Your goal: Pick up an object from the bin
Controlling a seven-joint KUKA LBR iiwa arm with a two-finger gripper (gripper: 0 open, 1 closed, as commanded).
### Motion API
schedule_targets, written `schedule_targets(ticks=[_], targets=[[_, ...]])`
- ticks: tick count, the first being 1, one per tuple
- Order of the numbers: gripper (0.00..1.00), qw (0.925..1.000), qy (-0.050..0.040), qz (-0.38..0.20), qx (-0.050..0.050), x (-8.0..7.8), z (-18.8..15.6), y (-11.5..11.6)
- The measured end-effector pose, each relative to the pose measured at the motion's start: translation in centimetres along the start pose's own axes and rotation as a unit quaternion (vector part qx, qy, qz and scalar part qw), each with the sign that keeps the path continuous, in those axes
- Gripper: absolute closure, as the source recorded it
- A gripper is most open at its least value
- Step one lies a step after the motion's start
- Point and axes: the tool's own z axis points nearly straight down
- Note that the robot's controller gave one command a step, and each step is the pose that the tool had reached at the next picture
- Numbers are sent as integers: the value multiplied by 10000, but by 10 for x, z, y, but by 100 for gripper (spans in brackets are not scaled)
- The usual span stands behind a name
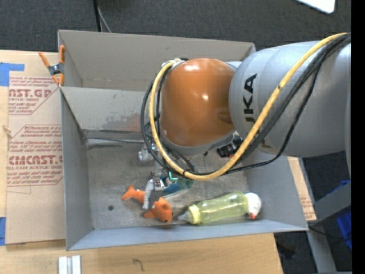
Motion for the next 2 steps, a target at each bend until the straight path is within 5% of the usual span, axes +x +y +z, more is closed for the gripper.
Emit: schedule_targets(ticks=[2], targets=[[0, 9995, -70, -323, -12, -5, 25, -12]])
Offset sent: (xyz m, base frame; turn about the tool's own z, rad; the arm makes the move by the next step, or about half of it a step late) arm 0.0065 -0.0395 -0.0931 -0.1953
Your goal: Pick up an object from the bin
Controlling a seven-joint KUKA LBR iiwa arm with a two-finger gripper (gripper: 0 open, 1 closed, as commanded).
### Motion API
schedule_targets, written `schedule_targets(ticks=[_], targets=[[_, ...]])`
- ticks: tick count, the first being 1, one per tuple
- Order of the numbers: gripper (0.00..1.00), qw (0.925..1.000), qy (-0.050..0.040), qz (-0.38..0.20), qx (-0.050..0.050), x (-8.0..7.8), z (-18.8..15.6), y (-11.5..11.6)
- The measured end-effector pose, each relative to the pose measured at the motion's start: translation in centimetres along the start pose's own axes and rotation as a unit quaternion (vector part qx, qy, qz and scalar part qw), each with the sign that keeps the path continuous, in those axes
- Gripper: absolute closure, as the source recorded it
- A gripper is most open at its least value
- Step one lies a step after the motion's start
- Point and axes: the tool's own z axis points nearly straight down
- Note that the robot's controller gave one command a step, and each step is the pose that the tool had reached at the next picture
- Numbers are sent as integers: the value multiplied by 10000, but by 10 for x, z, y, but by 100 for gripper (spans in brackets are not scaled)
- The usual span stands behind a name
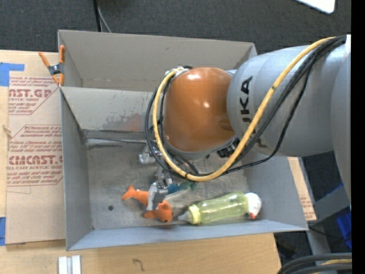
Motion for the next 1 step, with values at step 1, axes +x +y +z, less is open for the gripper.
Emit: schedule_targets(ticks=[1], targets=[[0, 9999, 12, -138, 3, 4, 66, -15]])
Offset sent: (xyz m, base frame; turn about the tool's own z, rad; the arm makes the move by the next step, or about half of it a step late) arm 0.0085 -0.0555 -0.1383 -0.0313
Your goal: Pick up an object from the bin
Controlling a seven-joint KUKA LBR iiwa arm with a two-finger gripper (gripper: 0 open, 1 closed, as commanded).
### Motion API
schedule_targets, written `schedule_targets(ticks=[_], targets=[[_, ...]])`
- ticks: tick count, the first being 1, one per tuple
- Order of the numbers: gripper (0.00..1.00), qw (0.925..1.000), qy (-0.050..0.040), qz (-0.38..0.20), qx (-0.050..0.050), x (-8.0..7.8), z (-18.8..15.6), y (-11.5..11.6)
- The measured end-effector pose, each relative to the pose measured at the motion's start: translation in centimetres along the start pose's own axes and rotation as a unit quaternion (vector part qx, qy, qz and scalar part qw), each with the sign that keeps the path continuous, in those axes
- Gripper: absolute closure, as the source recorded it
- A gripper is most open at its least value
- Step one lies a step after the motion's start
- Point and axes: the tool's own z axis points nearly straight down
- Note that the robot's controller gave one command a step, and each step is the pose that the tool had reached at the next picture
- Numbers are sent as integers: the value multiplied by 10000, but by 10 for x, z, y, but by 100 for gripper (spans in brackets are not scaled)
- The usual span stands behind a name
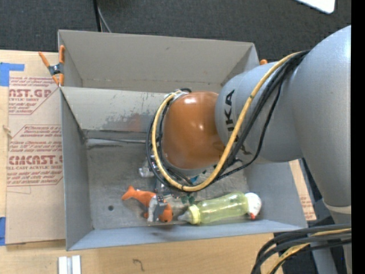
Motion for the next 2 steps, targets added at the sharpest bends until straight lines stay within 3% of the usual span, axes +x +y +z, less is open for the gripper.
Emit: schedule_targets(ticks=[1, 2], targets=[[100, 10000, 61, -29, -9, -7, 67, -39], [100, 10000, 59, -29, -10, -7, 67, -39]])
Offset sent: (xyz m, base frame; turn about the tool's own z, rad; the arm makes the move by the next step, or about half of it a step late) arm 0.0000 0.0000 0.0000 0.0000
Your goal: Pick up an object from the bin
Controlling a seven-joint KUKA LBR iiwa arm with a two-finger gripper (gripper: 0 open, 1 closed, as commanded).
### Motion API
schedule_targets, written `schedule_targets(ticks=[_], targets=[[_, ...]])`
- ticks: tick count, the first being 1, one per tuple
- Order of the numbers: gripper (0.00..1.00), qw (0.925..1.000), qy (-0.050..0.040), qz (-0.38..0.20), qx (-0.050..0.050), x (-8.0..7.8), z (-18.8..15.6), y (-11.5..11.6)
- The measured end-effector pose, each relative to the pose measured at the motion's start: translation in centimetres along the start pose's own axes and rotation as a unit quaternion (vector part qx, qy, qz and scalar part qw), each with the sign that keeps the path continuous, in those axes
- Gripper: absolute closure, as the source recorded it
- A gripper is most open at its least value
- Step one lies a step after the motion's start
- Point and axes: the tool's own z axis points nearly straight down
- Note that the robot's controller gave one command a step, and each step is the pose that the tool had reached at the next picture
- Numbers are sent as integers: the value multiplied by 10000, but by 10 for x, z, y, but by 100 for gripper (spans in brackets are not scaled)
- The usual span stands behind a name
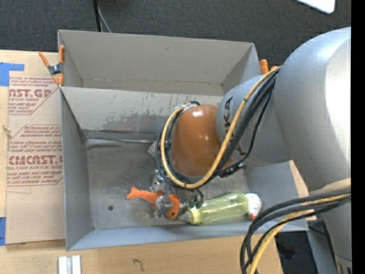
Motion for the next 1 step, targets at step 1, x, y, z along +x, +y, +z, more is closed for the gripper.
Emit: schedule_targets(ticks=[1], targets=[[100, 10000, -62, 18, 16, -20, -152, -7]])
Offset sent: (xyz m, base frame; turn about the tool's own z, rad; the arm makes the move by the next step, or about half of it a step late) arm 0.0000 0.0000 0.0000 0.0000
